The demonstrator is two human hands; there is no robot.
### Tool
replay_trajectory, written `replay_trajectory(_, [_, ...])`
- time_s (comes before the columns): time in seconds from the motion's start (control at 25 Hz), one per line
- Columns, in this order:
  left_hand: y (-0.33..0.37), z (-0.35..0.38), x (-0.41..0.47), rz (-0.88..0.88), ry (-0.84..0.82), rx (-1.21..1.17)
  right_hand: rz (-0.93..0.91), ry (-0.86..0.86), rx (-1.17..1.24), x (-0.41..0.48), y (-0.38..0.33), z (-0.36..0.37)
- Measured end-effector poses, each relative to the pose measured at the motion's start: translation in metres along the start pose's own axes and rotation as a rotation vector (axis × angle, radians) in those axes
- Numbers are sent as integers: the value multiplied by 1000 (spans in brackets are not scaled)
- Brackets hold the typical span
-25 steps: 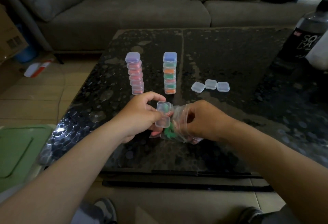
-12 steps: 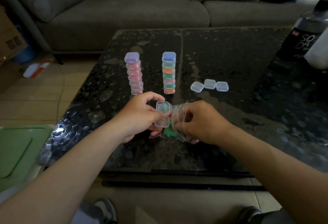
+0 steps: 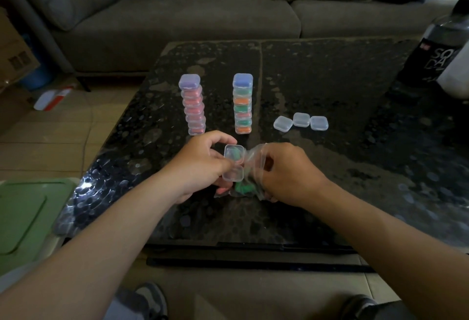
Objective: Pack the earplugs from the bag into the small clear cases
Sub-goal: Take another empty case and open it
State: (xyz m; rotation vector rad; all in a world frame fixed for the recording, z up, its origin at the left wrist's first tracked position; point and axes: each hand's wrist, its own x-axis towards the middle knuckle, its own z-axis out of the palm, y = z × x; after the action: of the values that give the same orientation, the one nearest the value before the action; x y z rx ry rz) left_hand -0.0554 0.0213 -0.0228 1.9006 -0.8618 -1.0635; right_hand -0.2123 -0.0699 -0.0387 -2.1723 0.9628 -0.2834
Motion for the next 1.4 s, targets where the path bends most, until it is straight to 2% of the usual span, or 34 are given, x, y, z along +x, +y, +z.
replay_trajectory(0.12, [0, 0, -2, 16, 16, 27, -32, -36, 20, -2, 1, -11])
replay_trajectory(0.32, [1, 2, -6, 42, 26, -4, -43, 16, -36, -4, 3, -28])
replay_trajectory(0.6, [2, 0, -6, 20, 16, -5, 9, 197, 191, -10, -1, -40])
replay_trajectory(0.76, [4, 1, -7, 49, 23, -35, -84, 298, 203, -12, -4, -39])
replay_trajectory(1.04, [3, 6, -9, 136, 37, -114, -292, 230, 88, -17, -7, -31])
replay_trajectory(1.4, [10, 9, -15, 125, -81, -290, -337, 179, 14, -14, -7, -22])
